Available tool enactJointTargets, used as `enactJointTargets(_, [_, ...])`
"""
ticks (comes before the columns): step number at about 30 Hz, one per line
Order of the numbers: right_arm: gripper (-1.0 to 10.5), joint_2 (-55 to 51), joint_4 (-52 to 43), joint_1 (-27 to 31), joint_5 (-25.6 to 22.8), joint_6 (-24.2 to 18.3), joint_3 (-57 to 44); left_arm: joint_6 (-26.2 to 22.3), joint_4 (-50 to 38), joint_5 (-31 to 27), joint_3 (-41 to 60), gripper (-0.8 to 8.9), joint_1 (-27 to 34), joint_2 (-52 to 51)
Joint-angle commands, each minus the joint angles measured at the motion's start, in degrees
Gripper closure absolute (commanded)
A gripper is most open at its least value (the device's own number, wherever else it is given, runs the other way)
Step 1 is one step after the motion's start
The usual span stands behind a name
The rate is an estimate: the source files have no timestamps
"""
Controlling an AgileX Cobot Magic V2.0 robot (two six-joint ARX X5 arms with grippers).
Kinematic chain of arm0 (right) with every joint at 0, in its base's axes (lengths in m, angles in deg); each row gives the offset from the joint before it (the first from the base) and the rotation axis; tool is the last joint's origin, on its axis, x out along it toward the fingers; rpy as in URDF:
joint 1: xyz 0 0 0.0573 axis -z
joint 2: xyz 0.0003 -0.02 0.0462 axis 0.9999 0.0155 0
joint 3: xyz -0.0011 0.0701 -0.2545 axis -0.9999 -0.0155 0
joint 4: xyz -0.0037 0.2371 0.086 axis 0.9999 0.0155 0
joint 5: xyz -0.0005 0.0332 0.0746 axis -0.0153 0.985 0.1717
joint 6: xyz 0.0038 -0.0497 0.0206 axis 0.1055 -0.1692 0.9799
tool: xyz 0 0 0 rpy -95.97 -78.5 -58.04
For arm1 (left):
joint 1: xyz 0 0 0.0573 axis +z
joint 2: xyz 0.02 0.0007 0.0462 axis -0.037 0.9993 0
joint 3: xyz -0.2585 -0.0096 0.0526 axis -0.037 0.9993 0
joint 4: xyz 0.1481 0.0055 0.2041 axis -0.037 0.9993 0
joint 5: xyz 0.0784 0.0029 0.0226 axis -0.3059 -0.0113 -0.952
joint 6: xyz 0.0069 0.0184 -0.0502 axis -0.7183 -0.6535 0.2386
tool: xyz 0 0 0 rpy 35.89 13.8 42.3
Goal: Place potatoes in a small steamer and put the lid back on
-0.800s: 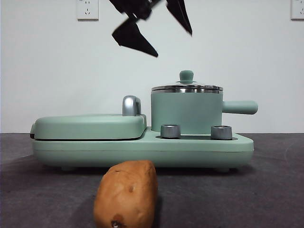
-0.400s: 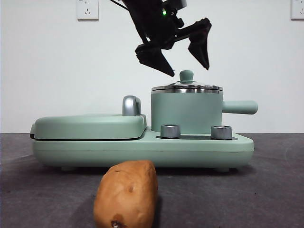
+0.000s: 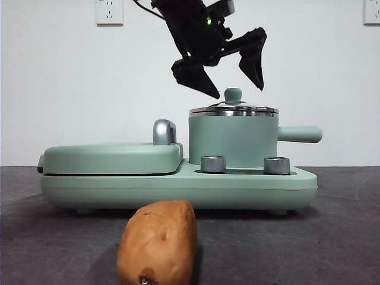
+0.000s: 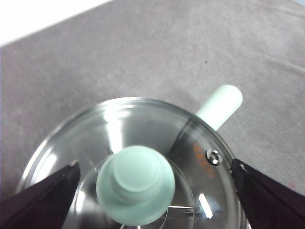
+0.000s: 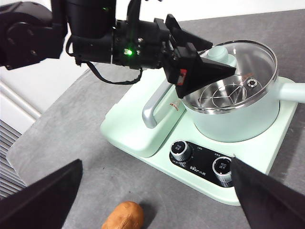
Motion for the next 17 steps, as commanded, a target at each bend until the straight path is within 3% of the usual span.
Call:
enactJointTargets(1, [4.5, 0.33, -0.57, -0.04, 0.02, 0.57, 1.09, 1.60, -0.94, -0.07, -1.73, 3.23, -0.11, 1.97])
enactJointTargets(5, [4.5, 0.33, -0.57, -0.04, 0.00, 0.57, 1.09, 1.60, -1.92, -0.09, -1.73, 3.26, -0.11, 2.10])
enactJointTargets(10, [4.5, 0.33, -0.57, -0.04, 0.00, 0.57, 1.09, 1.62, -2.38, -0.11, -1.73, 4.80, 0.09, 2.10])
enactJointTargets(17, [4.5, 0.33, -0.57, -0.04, 0.00, 0.57, 1.09, 1.60, -1.70, -0.11, -1.73, 5.81, 0.35, 2.19])
